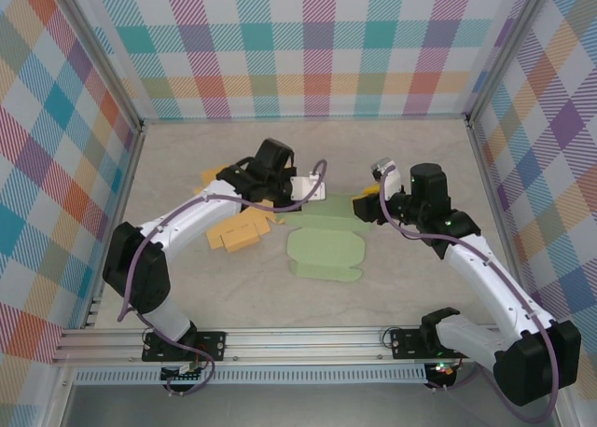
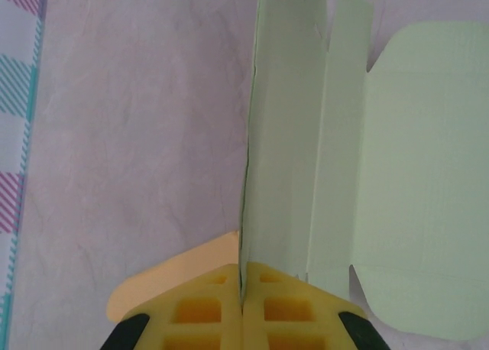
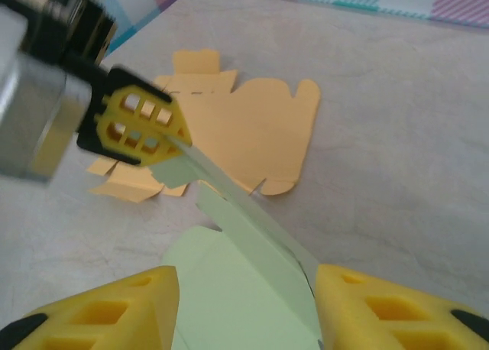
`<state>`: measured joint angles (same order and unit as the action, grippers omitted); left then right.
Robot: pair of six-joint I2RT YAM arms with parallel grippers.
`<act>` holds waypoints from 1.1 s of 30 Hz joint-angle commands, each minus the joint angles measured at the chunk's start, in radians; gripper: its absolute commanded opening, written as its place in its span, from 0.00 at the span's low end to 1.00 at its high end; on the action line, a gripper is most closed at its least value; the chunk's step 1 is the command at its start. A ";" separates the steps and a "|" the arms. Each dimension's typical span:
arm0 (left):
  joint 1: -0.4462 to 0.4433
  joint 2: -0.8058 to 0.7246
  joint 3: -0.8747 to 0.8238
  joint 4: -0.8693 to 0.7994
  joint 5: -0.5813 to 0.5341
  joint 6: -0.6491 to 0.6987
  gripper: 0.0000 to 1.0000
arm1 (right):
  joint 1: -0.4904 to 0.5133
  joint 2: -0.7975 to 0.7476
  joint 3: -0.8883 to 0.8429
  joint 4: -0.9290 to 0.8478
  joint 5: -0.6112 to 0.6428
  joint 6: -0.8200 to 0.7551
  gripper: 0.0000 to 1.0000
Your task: Fold the paper box
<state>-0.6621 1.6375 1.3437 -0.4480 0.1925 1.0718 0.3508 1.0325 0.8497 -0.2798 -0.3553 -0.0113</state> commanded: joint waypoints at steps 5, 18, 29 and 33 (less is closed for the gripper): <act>-0.070 0.028 -0.069 0.230 -0.301 -0.133 0.00 | 0.005 -0.011 0.052 -0.131 0.260 0.241 0.67; -0.189 0.056 -0.277 0.646 -0.583 -0.080 0.00 | -0.009 0.147 0.201 -0.266 0.298 0.503 0.77; -0.250 0.077 -0.406 0.904 -0.638 0.006 0.00 | -0.051 0.305 0.300 -0.246 0.220 0.551 0.77; -0.267 0.108 -0.419 0.965 -0.675 0.040 0.00 | -0.062 0.365 0.322 -0.250 0.199 0.558 0.77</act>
<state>-0.9112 1.7248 0.9440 0.4152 -0.4389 1.0718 0.2966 1.3674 1.1389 -0.5247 -0.1223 0.5243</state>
